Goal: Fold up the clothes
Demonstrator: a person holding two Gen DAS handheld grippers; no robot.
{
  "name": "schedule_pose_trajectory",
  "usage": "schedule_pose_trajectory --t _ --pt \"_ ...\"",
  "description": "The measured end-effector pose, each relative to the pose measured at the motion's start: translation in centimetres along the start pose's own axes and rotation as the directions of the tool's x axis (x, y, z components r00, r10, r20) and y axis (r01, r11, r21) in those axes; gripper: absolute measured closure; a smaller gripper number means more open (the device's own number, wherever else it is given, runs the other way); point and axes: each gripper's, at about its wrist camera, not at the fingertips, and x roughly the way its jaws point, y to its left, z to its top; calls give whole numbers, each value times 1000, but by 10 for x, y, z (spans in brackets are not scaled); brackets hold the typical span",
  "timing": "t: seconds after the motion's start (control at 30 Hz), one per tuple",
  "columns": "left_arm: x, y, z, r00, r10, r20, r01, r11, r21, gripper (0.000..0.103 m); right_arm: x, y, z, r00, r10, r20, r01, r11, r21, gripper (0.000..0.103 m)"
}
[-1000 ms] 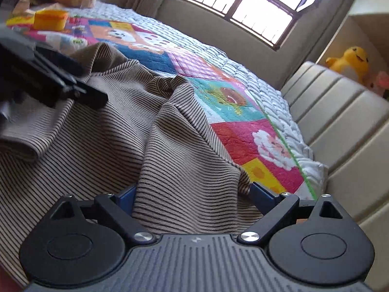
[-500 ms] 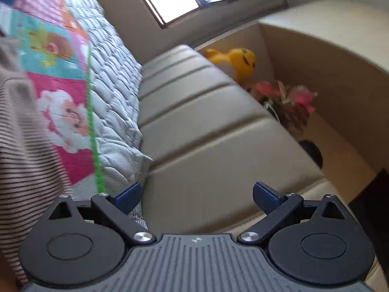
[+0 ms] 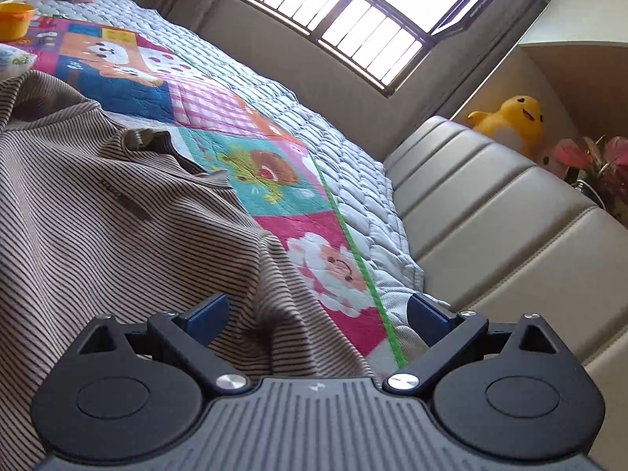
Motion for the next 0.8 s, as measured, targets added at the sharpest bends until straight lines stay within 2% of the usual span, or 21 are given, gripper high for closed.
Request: schedule_pose_trajectory --t 0.03,0.1,0.13,0.23,0.3,0.33,0.37,0.43,0.47,0.53,0.6,0.63,0.7,0.77,0.8 --pt "-1 1 0 1000 5 1 -5 1000 2 0 0 5 0 1000 12 10 -12 1000 -4 6" --pt "-3 3 1 1000 24 6 -25 1000 8 0 9 12 21 999 28 17 -28 1000 -8 6" --pt "-3 5 1 999 40 7 -40 999 10 0 14 14 27 998 59 19 -60 998 19 6" --pt "-2 11 1 997 76 -2 -76 997 6 0 29 19 45 986 160 34 -163 981 107 21" --pt "-2 13 1 997 83 -6 -83 997 8 0 46 24 61 970 243 28 -244 960 139 34" --pt "-3 14 0 996 87 -6 -87 996 16 0 56 31 70 965 262 20 -263 956 130 35" --pt "-3 14 0 996 93 -7 -93 995 25 0 68 38 75 966 259 5 -258 961 102 36" --pt "-2 14 -2 994 112 -11 -111 993 49 0 91 51 85 969 245 -26 -244 969 42 43" --pt "0 15 -2 994 110 -17 -109 993 48 0 107 58 86 979 198 -49 -199 980 -26 48" --pt "2 16 -4 994 105 -28 -104 994 46 0 132 63 84 994 86 -63 -93 988 -124 48" --pt "3 17 -5 995 100 -31 -98 994 43 0 155 60 81 996 -63 -69 48 979 -199 48" --pt "4 18 -5 995 97 -32 -96 995 41 0 159 52 81 994 -82 -76 68 983 -168 48" --pt "4 19 -6 995 94 -35 -93 995 34 0 145 26 79 997 -28 -75 29 1000 5 48" --pt "4 19 -6 995 94 -34 -93 995 33 0 108 0 67 998 60 -28 -55 986 159 46" --pt "5 19 -6 995 95 -33 -94 995 34 0 87 -9 56 997 78 -6 -75 975 211 39"
